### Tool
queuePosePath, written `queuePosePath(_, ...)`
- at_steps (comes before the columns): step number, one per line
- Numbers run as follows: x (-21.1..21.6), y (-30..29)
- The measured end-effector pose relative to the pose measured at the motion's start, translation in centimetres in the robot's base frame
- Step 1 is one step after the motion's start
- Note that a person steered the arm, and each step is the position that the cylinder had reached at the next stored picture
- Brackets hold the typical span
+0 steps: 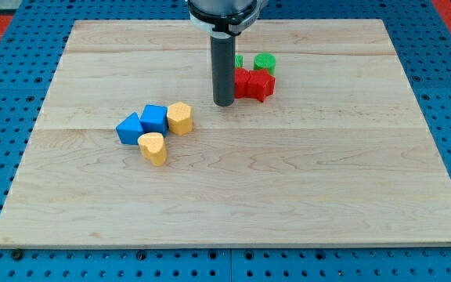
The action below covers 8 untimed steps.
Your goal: Slide the yellow heart down towards the bottom center
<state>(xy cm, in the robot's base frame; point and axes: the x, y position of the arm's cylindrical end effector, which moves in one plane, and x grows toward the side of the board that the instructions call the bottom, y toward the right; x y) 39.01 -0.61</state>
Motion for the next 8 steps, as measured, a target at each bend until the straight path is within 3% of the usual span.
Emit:
queuePosePath(3,0.0,0.1)
queuePosePath(5,1.7,-6.0)
queuePosePath(8,4.8,-9.2)
